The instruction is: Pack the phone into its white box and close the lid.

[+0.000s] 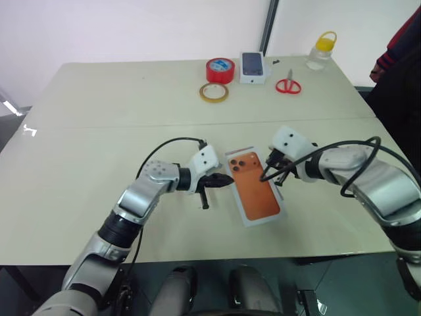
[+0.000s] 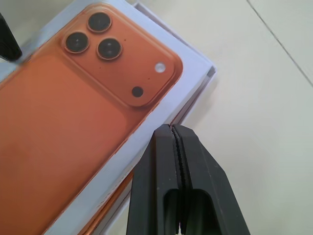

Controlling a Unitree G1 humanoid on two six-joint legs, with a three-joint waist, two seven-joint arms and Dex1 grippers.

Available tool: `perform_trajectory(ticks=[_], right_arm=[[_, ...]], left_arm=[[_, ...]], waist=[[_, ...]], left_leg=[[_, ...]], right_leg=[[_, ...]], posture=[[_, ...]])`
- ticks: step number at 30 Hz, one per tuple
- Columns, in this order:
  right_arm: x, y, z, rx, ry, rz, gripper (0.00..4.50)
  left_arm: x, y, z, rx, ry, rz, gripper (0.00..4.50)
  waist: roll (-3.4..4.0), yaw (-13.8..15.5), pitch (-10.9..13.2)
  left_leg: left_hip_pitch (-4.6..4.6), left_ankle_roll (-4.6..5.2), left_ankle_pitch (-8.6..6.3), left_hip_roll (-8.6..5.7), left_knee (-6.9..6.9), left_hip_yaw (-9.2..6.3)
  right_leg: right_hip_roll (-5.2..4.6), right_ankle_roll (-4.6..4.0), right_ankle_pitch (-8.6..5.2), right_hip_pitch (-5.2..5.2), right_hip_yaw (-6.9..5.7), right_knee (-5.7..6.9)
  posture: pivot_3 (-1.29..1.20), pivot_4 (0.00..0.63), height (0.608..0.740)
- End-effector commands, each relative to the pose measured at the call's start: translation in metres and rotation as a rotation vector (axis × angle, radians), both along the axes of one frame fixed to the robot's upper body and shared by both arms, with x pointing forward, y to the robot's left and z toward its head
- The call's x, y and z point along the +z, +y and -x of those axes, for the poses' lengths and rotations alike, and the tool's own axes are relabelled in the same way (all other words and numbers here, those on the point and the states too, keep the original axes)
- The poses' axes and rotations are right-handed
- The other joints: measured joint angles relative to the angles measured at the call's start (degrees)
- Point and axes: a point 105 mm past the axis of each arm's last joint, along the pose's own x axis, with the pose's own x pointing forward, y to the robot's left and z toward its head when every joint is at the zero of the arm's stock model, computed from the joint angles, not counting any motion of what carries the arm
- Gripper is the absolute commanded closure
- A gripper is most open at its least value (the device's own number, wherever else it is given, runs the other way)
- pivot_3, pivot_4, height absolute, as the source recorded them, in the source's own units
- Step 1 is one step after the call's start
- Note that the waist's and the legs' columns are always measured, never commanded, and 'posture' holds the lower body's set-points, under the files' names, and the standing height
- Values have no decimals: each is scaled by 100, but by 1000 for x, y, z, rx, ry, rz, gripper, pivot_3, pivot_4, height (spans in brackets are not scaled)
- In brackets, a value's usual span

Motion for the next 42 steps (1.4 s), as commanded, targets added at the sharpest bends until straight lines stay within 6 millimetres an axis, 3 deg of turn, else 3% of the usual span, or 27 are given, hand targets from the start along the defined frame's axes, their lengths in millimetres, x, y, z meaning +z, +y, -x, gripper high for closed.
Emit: perform_trajectory(ticks=[1,6,11,17,27,32,42], right_arm=[[10,3,-7,17,-59,5,4467],[12,-4,-13,5,-79,27,4467],[18,-16,-11,-3,-86,47,4467],[9,-20,10,83,-6,82,4467],[-10,-10,29,163,64,89,4467],[-7,-4,30,175,55,74,4467],[2,-6,19,127,18,45,4467]], left_arm=[[10,-1,-5,45,-34,28,4500],[12,1,-12,100,-31,46,4500],[15,15,2,43,1,53,4500],[3,27,14,-15,38,-17,4500],[-15,15,20,-77,57,-95,4500],[-7,3,11,-58,39,-46,4500],[2,3,-1,17,18,16,4500]], waist=[[0,0,0],[0,7,0],[0,-15,0],[0,21,0],[0,3,0],[0,13,0],[0,13,0]], left_leg=[[0,0,0,0,0,0],[0,-5,3,-1,1,0],[0,-12,7,-1,-2,0],[-1,-12,7,-1,-1,0],[0,3,-2,-1,-1,-1],[-1,2,-1,-1,2,-1],[-1,-5,3,-2,2,-1]], right_leg=[[0,0,0,0,0,0],[0,0,0,0,0,1],[1,0,0,-3,0,2],[-1,0,0,0,0,-3],[-1,0,0,-1,0,1],[-2,0,0,0,0,1],[-2,0,0,-1,0,1]], posture=[[0,150,740],[0,150,740],[0,150,740],[0,150,740],[0,150,740],[0,150,740],[0,150,740]])
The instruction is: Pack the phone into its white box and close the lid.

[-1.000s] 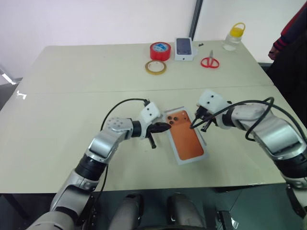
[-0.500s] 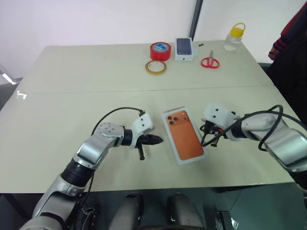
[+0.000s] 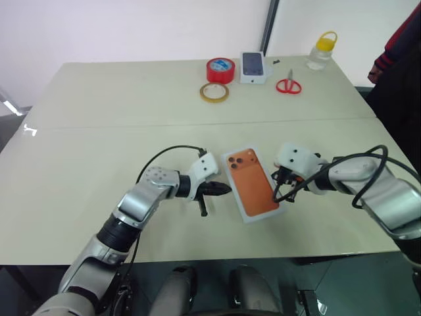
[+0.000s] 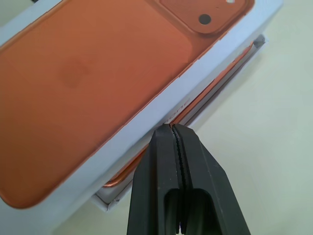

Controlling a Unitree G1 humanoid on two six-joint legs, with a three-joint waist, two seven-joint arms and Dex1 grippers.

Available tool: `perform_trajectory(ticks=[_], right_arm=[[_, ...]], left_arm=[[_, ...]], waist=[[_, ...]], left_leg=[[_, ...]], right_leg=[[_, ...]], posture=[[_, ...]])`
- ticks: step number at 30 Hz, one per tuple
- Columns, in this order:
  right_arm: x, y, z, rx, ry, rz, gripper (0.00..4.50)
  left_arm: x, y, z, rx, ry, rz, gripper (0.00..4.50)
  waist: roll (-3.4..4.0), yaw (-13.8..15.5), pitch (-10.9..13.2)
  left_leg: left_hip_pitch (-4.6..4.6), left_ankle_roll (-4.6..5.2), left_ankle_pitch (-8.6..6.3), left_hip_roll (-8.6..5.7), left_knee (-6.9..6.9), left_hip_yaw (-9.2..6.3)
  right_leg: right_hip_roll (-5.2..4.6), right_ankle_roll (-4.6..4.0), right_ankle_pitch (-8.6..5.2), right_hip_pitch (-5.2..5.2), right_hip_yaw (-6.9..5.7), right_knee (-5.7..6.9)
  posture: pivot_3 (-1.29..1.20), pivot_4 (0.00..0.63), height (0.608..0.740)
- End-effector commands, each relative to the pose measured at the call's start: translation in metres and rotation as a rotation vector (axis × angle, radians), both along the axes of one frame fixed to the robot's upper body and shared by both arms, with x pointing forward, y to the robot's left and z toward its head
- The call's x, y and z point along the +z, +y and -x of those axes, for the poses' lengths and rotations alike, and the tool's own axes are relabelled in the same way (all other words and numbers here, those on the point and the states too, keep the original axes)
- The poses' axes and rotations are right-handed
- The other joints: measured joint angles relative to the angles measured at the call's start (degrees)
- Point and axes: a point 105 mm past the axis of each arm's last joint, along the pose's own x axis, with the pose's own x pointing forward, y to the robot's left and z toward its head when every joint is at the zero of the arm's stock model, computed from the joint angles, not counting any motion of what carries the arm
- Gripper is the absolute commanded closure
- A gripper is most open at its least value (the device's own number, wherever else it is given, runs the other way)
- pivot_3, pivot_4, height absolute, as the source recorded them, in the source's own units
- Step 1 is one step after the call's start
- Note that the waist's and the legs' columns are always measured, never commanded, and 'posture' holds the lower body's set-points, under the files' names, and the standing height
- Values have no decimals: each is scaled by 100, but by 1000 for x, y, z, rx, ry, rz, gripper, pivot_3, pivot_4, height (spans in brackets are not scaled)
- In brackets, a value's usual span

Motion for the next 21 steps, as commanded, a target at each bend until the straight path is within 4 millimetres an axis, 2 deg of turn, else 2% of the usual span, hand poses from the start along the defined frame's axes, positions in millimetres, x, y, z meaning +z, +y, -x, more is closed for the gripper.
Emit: perform_trajectory(ticks=[1,6,14,21], right_arm=[[16,1,-8,-5,-68,-22,4467],[19,-4,-19,-46,-93,-20,4467],[20,-11,-30,-90,-110,-23,4467],[17,-5,-29,-72,-105,-39,4467]], left_arm=[[20,-5,-9,29,-70,63,4500],[27,-8,-19,89,-77,105,4500],[30,-14,-17,77,-75,123,4500],[27,-14,-7,26,-70,112,4500]], waist=[[0,-1,0],[0,-3,0],[0,-4,0],[0,-9,0]], left_leg=[[0,1,0,0,0,0],[0,-2,1,0,0,0],[0,-15,8,0,0,1],[0,-15,9,0,-1,1]], right_leg=[[0,0,0,0,0,0],[0,0,0,0,0,0],[0,0,0,-1,0,0],[1,0,0,-1,0,1]], posture=[[0,150,740],[0,150,740],[0,150,740],[0,150,740]])
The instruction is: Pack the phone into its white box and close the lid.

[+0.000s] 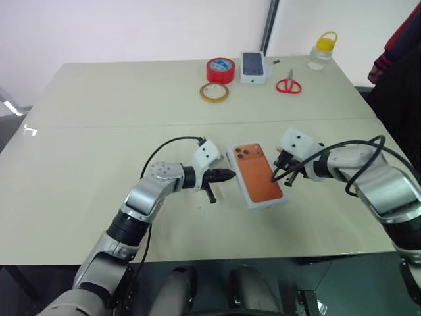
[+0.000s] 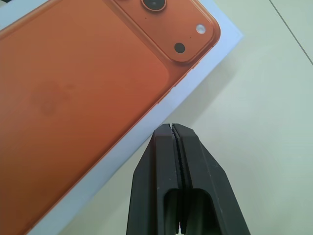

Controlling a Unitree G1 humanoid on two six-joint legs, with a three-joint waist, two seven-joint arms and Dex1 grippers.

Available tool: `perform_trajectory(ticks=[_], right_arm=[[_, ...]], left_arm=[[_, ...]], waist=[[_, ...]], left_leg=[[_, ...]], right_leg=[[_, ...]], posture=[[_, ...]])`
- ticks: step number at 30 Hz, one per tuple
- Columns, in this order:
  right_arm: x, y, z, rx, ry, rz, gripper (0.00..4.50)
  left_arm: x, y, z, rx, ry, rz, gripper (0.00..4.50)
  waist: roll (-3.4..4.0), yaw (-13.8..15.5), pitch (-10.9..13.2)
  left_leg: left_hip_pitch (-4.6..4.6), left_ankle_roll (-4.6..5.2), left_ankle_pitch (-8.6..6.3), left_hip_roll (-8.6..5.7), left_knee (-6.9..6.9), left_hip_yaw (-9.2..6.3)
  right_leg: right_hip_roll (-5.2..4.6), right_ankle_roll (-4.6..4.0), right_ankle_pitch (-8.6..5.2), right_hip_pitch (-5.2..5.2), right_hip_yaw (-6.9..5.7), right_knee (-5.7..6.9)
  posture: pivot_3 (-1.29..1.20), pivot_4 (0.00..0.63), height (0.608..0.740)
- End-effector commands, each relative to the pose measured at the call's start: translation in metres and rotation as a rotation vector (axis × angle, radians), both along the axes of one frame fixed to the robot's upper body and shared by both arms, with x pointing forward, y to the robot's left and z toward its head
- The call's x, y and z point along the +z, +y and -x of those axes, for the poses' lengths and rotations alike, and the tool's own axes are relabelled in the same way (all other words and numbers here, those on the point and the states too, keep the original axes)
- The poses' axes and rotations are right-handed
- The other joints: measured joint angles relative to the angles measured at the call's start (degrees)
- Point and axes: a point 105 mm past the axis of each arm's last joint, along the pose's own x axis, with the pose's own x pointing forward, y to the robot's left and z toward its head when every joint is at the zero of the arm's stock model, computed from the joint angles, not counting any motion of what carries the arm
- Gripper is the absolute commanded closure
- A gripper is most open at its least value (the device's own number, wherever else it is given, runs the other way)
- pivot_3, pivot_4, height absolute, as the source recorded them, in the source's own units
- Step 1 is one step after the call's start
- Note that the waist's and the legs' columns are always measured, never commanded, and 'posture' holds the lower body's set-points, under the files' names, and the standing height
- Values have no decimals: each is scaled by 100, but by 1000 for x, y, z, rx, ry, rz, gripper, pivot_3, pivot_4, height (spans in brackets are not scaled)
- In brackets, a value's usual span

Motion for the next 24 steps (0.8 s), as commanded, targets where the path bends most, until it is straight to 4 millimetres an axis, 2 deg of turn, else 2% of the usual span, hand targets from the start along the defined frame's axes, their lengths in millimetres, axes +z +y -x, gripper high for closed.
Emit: perform_trajectory(ticks=[1,24], right_arm=[[11,6,-1,27,-51,-12,4467],[4,11,-6,20,-58,-26,4467]], left_arm=[[13,-5,8,-49,-48,26,4500],[8,1,-2,13,-40,13,4500]], waist=[[0,7,0],[0,-1,0]], left_leg=[[0,0,0,0,0,0],[0,-1,1,0,0,0]], right_leg=[[0,0,0,0,0,0],[0,0,0,0,0,1]], posture=[[0,150,740],[0,150,740]])
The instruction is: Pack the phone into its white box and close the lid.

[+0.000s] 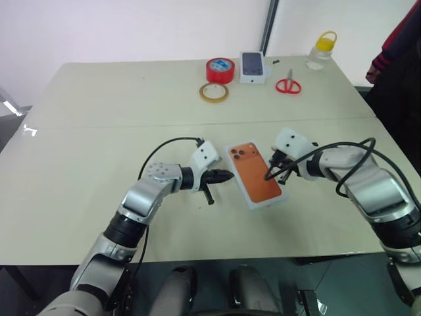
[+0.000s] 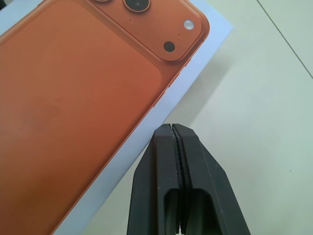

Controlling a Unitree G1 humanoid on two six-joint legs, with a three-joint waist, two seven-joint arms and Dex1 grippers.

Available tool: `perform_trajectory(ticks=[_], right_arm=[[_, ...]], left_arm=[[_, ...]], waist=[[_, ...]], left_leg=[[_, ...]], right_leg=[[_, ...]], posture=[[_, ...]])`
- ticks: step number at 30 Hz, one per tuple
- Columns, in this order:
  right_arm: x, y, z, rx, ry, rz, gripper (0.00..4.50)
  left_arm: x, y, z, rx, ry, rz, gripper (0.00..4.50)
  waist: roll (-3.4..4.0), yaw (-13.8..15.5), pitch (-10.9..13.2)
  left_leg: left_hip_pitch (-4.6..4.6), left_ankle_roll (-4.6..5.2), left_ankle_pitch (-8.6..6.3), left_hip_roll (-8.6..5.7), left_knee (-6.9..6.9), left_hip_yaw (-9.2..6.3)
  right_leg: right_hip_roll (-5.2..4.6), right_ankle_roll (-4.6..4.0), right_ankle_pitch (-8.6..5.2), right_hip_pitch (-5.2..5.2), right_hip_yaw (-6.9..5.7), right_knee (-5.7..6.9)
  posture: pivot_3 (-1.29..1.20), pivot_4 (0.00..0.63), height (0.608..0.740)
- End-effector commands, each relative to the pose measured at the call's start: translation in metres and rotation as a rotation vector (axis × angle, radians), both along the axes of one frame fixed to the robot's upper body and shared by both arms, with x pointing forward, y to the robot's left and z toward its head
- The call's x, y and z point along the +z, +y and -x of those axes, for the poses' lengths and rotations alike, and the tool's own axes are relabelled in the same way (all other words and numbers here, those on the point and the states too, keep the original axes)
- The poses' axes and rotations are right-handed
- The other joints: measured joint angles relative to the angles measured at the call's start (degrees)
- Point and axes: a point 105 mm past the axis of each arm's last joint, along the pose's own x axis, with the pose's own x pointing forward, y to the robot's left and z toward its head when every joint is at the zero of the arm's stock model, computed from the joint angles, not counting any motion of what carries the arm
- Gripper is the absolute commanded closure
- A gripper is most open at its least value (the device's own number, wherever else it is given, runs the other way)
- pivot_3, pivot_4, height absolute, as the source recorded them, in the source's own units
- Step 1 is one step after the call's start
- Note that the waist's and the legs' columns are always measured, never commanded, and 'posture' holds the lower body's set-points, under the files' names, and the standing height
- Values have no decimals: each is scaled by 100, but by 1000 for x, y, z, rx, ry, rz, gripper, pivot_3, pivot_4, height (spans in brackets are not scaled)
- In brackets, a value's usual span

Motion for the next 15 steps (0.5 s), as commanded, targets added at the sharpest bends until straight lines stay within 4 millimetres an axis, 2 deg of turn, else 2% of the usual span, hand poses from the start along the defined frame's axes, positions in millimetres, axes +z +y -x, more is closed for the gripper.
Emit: perform_trajectory(ticks=[1,10,15], right_arm=[[9,5,1,22,-34,-9,4467],[4,1,2,5,-23,-4,4467],[12,-9,-1,-23,-55,11,4467]], left_arm=[[11,-2,-1,-9,-46,21,4500],[6,-1,-3,15,-37,17,4500],[8,5,-5,45,-27,29,4500]], waist=[[0,1,0],[0,1,0],[0,1,0]], left_leg=[[0,0,0,0,0,0],[0,0,0,0,0,0],[0,0,0,0,0,0]], right_leg=[[0,0,0,0,0,0],[0,0,0,0,0,0],[0,0,0,0,0,0]], posture=[[0,150,740],[0,150,740],[0,150,740]])
